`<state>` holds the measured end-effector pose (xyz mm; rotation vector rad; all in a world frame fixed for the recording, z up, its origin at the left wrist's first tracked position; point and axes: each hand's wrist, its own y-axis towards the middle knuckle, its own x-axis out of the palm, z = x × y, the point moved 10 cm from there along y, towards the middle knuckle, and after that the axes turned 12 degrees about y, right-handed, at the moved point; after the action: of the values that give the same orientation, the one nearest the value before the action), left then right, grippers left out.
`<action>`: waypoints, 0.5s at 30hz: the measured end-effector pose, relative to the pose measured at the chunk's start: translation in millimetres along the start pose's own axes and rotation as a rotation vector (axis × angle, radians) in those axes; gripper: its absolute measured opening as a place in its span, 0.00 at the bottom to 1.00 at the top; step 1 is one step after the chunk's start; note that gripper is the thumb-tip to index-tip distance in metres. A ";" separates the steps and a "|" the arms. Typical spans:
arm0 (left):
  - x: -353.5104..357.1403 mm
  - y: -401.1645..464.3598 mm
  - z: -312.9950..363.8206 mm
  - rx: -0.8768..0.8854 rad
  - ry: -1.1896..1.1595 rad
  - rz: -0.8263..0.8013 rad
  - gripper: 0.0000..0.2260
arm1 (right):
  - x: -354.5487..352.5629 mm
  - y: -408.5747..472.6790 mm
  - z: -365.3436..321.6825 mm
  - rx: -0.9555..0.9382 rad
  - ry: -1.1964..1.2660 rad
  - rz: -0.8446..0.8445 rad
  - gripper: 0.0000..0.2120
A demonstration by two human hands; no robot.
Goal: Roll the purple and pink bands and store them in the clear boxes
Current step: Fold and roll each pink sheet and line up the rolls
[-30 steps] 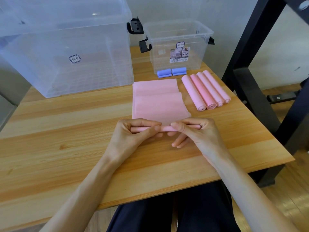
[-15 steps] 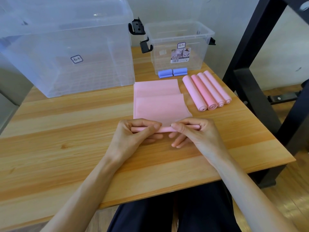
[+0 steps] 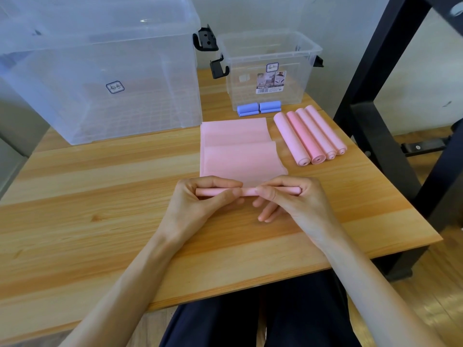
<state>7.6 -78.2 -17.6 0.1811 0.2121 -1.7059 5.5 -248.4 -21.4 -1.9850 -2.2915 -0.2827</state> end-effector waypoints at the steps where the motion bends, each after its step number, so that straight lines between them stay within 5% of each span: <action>1: -0.1 0.1 -0.5 -0.005 -0.005 0.003 0.09 | -0.1 0.3 0.1 -0.001 0.000 0.001 0.05; 6: 1.1 1.8 -7.2 -0.060 -0.009 0.007 0.09 | -0.3 0.4 0.2 -0.004 0.008 -0.003 0.12; 15: 2.7 -0.4 -3.4 -0.038 -0.011 -0.017 0.10 | -2.5 0.0 -0.7 -0.005 -0.001 0.028 0.06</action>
<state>6.9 -79.8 -21.5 0.1424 0.2382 -1.7183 5.8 -250.9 -21.2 -2.0184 -2.2639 -0.2850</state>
